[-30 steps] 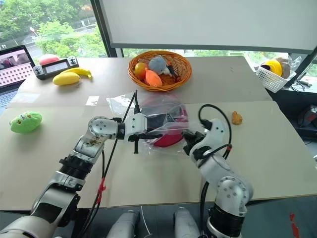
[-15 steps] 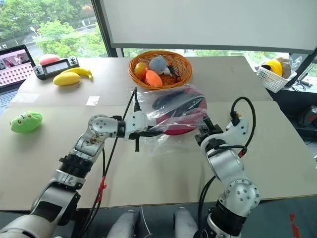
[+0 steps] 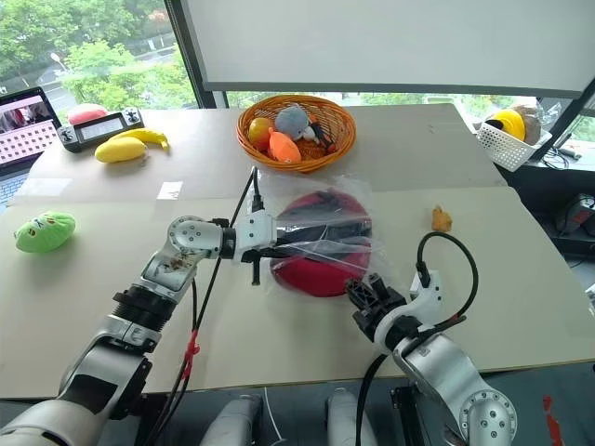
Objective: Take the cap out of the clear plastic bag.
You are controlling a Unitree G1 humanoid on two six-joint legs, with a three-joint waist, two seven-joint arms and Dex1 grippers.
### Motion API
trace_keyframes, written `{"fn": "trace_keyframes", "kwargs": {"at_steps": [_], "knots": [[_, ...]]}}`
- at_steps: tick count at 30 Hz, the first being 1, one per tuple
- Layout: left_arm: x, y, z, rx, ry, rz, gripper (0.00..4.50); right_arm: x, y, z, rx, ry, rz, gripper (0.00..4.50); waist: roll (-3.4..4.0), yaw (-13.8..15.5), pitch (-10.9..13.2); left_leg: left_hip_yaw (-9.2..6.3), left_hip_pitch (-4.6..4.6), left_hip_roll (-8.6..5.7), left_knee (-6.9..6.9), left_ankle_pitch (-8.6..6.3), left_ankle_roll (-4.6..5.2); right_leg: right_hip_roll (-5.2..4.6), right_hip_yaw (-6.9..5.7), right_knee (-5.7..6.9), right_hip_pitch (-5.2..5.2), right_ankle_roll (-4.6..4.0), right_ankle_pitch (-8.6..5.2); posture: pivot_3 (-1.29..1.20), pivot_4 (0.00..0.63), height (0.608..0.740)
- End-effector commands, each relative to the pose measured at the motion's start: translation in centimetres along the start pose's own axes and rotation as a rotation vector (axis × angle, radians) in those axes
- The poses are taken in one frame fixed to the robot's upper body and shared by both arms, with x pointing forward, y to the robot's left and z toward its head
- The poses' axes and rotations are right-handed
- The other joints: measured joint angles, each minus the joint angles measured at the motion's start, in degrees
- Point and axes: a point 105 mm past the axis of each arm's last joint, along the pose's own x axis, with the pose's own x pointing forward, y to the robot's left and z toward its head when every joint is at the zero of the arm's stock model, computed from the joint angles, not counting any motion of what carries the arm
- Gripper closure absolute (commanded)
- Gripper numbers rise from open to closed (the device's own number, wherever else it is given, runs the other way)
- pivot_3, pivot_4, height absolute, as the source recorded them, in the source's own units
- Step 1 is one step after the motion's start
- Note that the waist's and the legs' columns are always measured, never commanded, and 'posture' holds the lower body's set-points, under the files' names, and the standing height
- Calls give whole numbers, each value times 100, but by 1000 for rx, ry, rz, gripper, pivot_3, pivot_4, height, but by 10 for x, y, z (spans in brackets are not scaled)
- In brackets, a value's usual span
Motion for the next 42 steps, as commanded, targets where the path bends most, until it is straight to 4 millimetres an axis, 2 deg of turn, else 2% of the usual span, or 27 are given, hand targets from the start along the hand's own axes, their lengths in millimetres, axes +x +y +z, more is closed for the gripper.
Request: {"fn": "trace_keyframes", "kwargs": {"at_steps": [1, 4, 7, 9, 12, 16, 22, 26, 32, 33, 37, 42], "knots": [[1, 6, 11, 43, -24, 12, 4500, -7, 38, -13, 15, 57, 240, 4480, 0, 5, 0, 1, -1, 0, 1, 0, 0, -1, 1, -1, 0, 0, 0, 0, 150, 733], [1, 7, 11, 44, -25, 14, 4500, -13, 50, -9, 45, 22, 340, 4480, 0, 20, 0, 1, -1, 0, -1, 0, 0, 0, 0, -2, -1, 0, 0, 0, 150, 733], [1, 7, 10, 44, -25, 16, 4500, -14, 36, 24, 99, -110, 298, 4480, 0, 47, 0, 1, -5, 0, 1, 0, 0, -1, 0, -6, -1, 1, 0, 0, 150, 733], [1, 7, 10, 45, -25, 18, 4500, -16, 36, 38, 116, -169, 306, 4480, 0, 76, 0, 1, -9, -1, 3, 0, 0, -3, 0, -10, 0, 5, 3, 0, 150, 733], [1, 7, 10, 47, -25, 18, 4500, -17, 47, 43, 138, -201, 343, 4480, 0, 82, 0, 2, -6, -1, 2, 0, 0, -1, 0, -9, -1, 5, 4, 0, 150, 733], [2, 7, 10, 46, -28, 19, 4500, -18, 55, 38, 175, -204, 378, 4480, 0, 89, 0, 2, -6, 2, -2, 0, 0, 2, 1, -10, -3, 5, 4, 0, 150, 733], [1, 9, 10, 48, -27, 18, 4500, -37, 67, 15, 144, -169, 462, 4480, 0, 151, 0, 2, -9, 0, -3, -1, 1, 0, 0, -11, -4, 5, 4, 0, 150, 733], [1, 10, 9, 52, -25, 22, 4500, -52, 71, 9, 114, -172, 521, 4480, 0, 149, 0, 3, -12, -2, 3, -1, 1, -5, 1, -15, -1, 6, 4, 0, 150, 733], [0, 12, 7, 58, -24, 23, 4500, -79, 56, -15, -13, -38, 577, 4480, 6, 156, -4, 5, -4, -2, 2, -1, 2, -4, 2, -16, 5, 7, 3, 0, 150, 733], [-1, 12, 7, 60, -24, 24, 4500, -84, 54, -19, -36, -3, 593, 4480, 3, 156, -2, 6, -4, -2, 4, -5, 9, -4, 2, -17, 8, 7, 3, 0, 150, 733], [-1, 12, 8, 62, -30, 22, 4500, -112, 36, -56, -178, 414, 575, 4480, 4, 148, 1, 14, 12, -8, 18, -9, 15, -11, 10, -23, 36, 15, 4, 0, 150, 733], [-2, 13, 8, 62, -32, 23, 4500, -129, 27, -62, -271, 585, 556, 4480, -10, 214, 0, 19, 27, 12, 23, -16, 22, 1, 0, -54, 79, 18, 3, 0, 150, 733]]}}
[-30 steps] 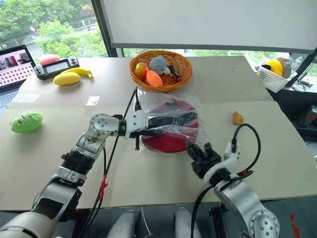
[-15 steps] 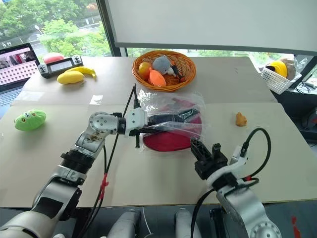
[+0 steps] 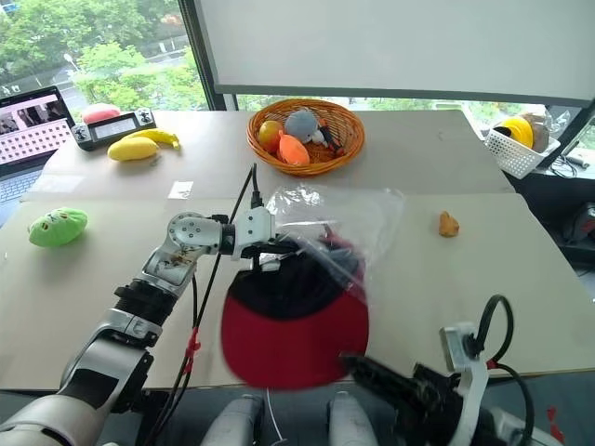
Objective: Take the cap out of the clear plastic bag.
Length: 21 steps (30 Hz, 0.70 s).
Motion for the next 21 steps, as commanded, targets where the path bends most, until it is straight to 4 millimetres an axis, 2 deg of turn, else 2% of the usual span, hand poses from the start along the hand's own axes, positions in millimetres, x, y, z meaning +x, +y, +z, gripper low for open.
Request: {"fn": "trace_keyframes", "kwargs": {"at_steps": [1, 6, 10, 12, 14, 16, 21], "knots": [[-1, 6, 8, 30, -20, 17, 4500, -6, 19, -13, -74, 142, 102, 4480, -1, 46, 0, 1, 0, 0, 5, 0, 0, 0, 0, -2, 0, 1, 1, 0, 150, 733], [-1, 4, 9, 28, -23, 14, 4500, -17, 36, -9, -237, 191, 206, 4480, -1, 125, 1, 2, -16, -6, 5, -3, 4, -5, -4, -30, -4, 15, 6, 0, 150, 733], [-1, 4, 9, 28, -24, 14, 4500, -25, 35, -18, -346, 302, 209, 4480, -2, 132, 1, 2, -25, -9, 5, -4, 4, -8, -7, -50, -1, 27, 13, 0, 150, 733], [-1, 4, 9, 28, -23, 13, 4500, -26, 37, -15, -408, 301, 236, 4480, -2, 130, 1, 3, -27, -11, 6, -4, 4, -12, -6, -53, -1, 29, 14, 0, 150, 733], [0, 4, 9, 28, -23, 12, 4500, -26, 44, -2, -476, 226, 285, 4480, -2, 129, 1, 3, -26, -11, 5, -4, 4, -12, -7, -54, -1, 29, 14, 0, 150, 733], [0, 4, 9, 27, -22, 11, 4500, -25, 55, 26, -558, 47, 342, 4480, -3, 109, 2, 4, -24, -11, 5, -4, 4, -12, -6, -53, -1, 29, 14, 0, 150, 733], [-2, 2, 5, 27, -14, 13, 4500, -32, 80, 75, -625, -276, 459, 4480, -8, 108, 4, 6, -21, -11, 4, -4, 4, -12, -5, -52, 2, 31, 16, 0, 150, 733]]}}
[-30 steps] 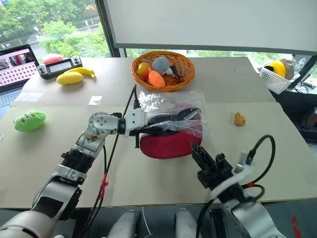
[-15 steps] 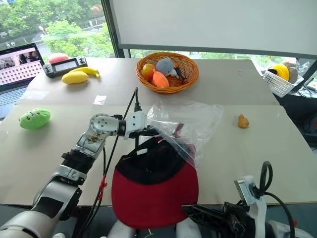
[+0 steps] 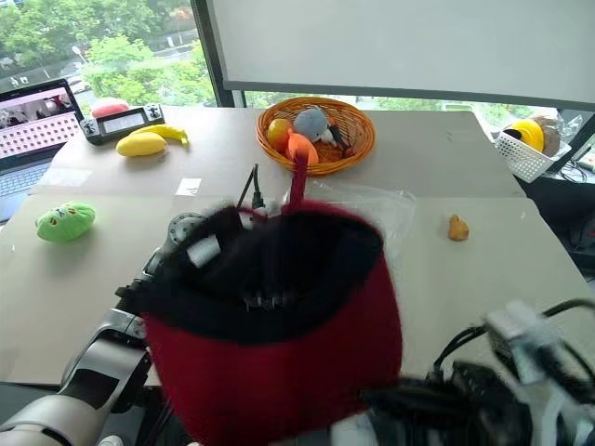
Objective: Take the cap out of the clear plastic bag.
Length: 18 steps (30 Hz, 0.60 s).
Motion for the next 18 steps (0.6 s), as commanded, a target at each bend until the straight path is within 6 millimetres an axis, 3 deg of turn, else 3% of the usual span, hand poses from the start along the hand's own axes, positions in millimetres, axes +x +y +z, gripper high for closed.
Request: {"fn": "trace_keyframes", "kwargs": {"at_steps": [1, 4, 7, 10, 13, 18], "knots": [[-4, 3, 4, 26, -11, 21, 4500, -3, 0, 48, -101, -294, 29, 4480, -1, -6, 1, 0, -1, 1, 0, 0, 0, 1, 0, 0, 0, 0, 0, 0, 150, 733], [-9, 5, -4, 47, 23, 49, 4500, -11, -26, 80, -163, -468, -104, 4480, -7, -16, 3, 1, 1, -2, -2, 0, 0, -1, 1, 0, 1, -1, 1, 0, 150, 733], [-13, 9, -9, 47, 38, 84, 4500, -18, -69, 91, -176, -485, -359, 4480, -4, -14, 2, 4, 6, -5, -1, 0, 0, -4, 6, 2, 3, -1, 4, 0, 150, 733], [-17, 16, -13, 62, 49, 132, 4500, -23, -101, 87, -197, -435, -547, 4480, -2, -6, 1, 4, 7, -4, -3, 1, 0, -3, 6, 4, -1, -1, 4, 0, 150, 733], [-36, 34, -33, 104, 128, 284, 4500, -37, -143, 75, -139, -405, -748, 4480, -2, -11, 1, 4, 4, -4, -8, 1, 1, -3, 7, 2, -6, -2, 4, 0, 150, 733], [-60, 44, -57, 97, 190, 432, 4500, -49, -179, 51, -33, -341, -900, 4480, 0, -25, 1, 7, 5, -5, -10, 0, 1, -4, 11, 7, -10, -4, 5, 0, 150, 733]]}}
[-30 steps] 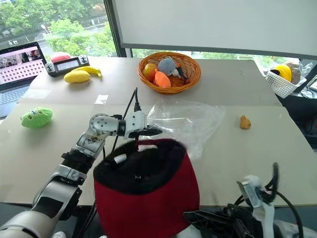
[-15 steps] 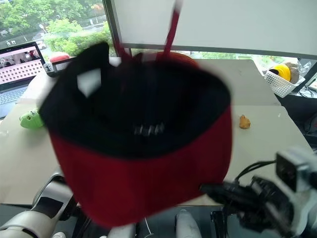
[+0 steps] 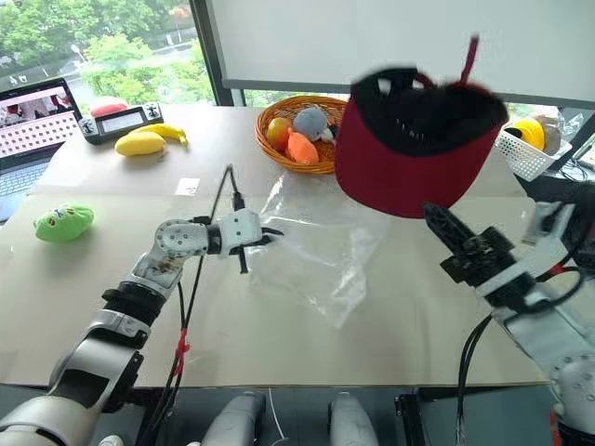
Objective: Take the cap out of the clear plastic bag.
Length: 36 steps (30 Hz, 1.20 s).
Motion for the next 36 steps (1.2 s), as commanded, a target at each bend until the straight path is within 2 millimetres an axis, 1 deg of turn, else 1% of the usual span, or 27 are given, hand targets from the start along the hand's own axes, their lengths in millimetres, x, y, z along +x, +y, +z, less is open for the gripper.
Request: {"fn": "trace_keyframes", "kwargs": {"at_steps": [1, 4, 5, 7, 9, 14, 16, 17, 21, 23, 24, 26, 27, 28, 30, 33, 36], "knots": [[-13, 18, -10, 21, 17, 126, 4500, 6, -16, -8, 27, 37, -78, 4480, 0, 0, 0, 0, 0, 0, 1, 0, 0, 0, 0, 0, 0, 0, 0, 0, 150, 733], [-27, 21, -31, -4, 84, 186, 4500, 4, -30, -24, 93, 108, -127, 4480, 1, 6, -1, 1, 1, -2, 3, 0, 0, -3, 0, 0, 2, -15, 9, 0, 150, 733], [-30, 22, -36, -11, 100, 202, 4500, 2, -33, -28, 106, 127, -137, 4480, 1, 6, -1, 1, 1, -2, 2, 0, 0, -2, -1, 1, 2, -19, 11, 0, 150, 733], [-35, 21, -44, -33, 115, 241, 4500, 3, -37, -34, 193, 137, -147, 4480, 1, -12, -1, 1, 2, -2, 0, 0, 1, -2, 0, 1, 2, -35, 21, 0, 150, 733], [-37, 16, -49, -54, 119, 253, 4500, 4, -42, -38, 252, 146, -167, 4480, 3, -24, -2, 1, 3, -1, -1, -1, 1, -2, 0, 2, 2, -38, 23, 0, 150, 733], [-36, 7, -54, -87, 122, 267, 4500, 3, -51, -50, 297, 188, -208, 4480, 13, -29, -9, 2, 10, 0, 0, 0, 1, -1, 1, 6, 6, -38, 23, 0, 150, 733], [-34, 7, -52, -115, 98, 273, 3971, 3, -53, -55, 291, 202, -224, 3763, 25, -34, -16, 3, 12, -1, 0, 0, 1, -1, 2, 6, 7, -38, 23, 0, 150, 733], [-34, 7, -50, -126, 89, 276, 3802, 3, -53, -56, 291, 203, -226, 3565, 26, -36, -17, 4, 12, -1, 0, 0, 1, -1, 3, 7, 7, -37, 23, 0, 150, 733], [-32, 6, -45, -152, 52, 267, 2353, 3, -53, -53, 286, 180, -237, 2178, 26, -34, -17, 4, 9, -1, 0, 0, 1, -1, 3, 7, 6, -38, 23, 0, 150, 733], [-32, 4, -41, -163, 30, 240, 1783, 1, -52, -50, 279, 170, -236, 1605, 26, -34, -17, 4, 8, -1, 1, 0, 1, -2, 3, 6, 6, -38, 23, 0, 150, 733], [-33, 4, -39, -168, 19, 227, 1322, -1, -51, -48, 273, 167, -233, 1197, 27, -34, -17, 4, 8, -1, 0, 0, 1, -2, 3, 6, 6, -38, 23, 0, 150, 733], [-34, 3, -35, -181, -5, 204, 753, -3, -49, -46, 265, 161, -228, 621, 26, -33, -17, 4, 8, -1, 0, 0, 1, -1, 3, 7, 5, -38, 23, 0, 150, 733], [-36, 3, -33, -191, -19, 187, 251, -5, -48, -44, 260, 157, -227, 131, 27, -33, -17, 4, 8, -1, 0, 0, 1, -1, 3, 7, 6, -38, 23, 0, 150, 733], [-37, 2, -30, -202, -33, 163, 42, -6, -46, -42, 255, 154, -225, 0, 26, -34, -17, 4, 8, -1, -1, 0, 1, -1, 3, 6, 5, -38, 23, 0, 150, 733], [-40, -3, -22, -252, -81, 96, 42, -8, -43, -39, 251, 145, -214, 0, 27, -46, -17, 4, 6, -1, -1, 0, 1, -2, 3, 6, 5, -38, 23, 0, 150, 733], [-54, -8, 0, -347, -167, -39, 42, -13, -34, -32, 234, 139, -178, 0, 27, -109, -16, 4, 5, 0, -1, 0, 1, -2, 3, 7, 4, -39, 23, 0, 150, 733], [-67, -1, 17, -407, -207, -94, 42, -15, -32, -24, 165, 125, -187, 0, 28, -142, -16, 4, 5, 3, -2, 0, 1, 0, 3, 7, 2, -40, 23, 0, 150, 733]]}}
